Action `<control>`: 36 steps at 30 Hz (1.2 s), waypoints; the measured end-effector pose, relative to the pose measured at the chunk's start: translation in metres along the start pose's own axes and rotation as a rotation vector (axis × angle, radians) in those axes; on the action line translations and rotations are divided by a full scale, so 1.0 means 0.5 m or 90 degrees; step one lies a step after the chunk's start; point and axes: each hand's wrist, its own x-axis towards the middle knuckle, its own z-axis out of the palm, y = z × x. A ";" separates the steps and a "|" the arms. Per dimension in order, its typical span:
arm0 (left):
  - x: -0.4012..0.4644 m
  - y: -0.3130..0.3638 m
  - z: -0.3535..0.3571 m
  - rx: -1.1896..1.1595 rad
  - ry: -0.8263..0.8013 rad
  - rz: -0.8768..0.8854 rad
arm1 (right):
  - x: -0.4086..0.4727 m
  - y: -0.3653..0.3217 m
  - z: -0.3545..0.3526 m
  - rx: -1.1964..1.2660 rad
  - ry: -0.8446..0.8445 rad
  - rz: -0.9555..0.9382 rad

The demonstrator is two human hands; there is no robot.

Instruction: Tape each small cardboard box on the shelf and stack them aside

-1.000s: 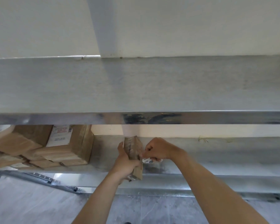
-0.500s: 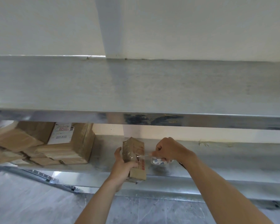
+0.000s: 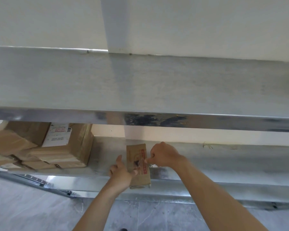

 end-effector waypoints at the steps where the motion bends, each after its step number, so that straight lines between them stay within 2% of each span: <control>1: -0.004 0.008 -0.002 0.108 0.065 0.052 | 0.001 -0.001 0.001 -0.006 0.002 -0.004; 2: -0.008 0.024 -0.004 0.172 0.110 0.144 | 0.000 -0.003 0.002 -0.016 0.005 -0.006; 3: -0.009 0.044 -0.001 0.201 0.104 0.246 | 0.001 -0.003 0.003 -0.027 0.009 -0.009; 4: -0.012 0.069 0.004 0.218 0.066 0.331 | 0.001 -0.003 0.004 -0.032 0.009 -0.011; 6: -0.003 0.106 0.019 0.249 -0.030 0.384 | 0.003 -0.002 0.003 -0.025 0.003 -0.015; 11: 0.030 0.170 0.005 0.264 -0.171 0.243 | -0.005 0.013 -0.026 0.020 -0.071 -0.030; 17: 0.045 0.194 -0.002 0.376 -0.277 0.211 | -0.043 0.065 -0.057 0.086 -0.059 -0.021; 20: 0.048 0.204 0.001 0.372 -0.282 0.166 | -0.047 0.064 -0.053 0.069 -0.044 -0.019; 24: 0.051 0.218 0.005 0.206 -0.296 0.037 | -0.050 0.058 -0.048 0.010 -0.045 0.013; 29: 0.048 0.241 0.021 0.273 -0.279 0.009 | -0.039 0.047 -0.038 -0.026 -0.040 0.017; 33: 0.045 0.256 0.026 0.440 -0.266 0.095 | -0.039 0.045 -0.043 -0.046 -0.036 0.004; 36: 0.056 0.264 0.026 0.393 -0.270 0.030 | -0.036 0.043 -0.044 -0.045 -0.027 0.003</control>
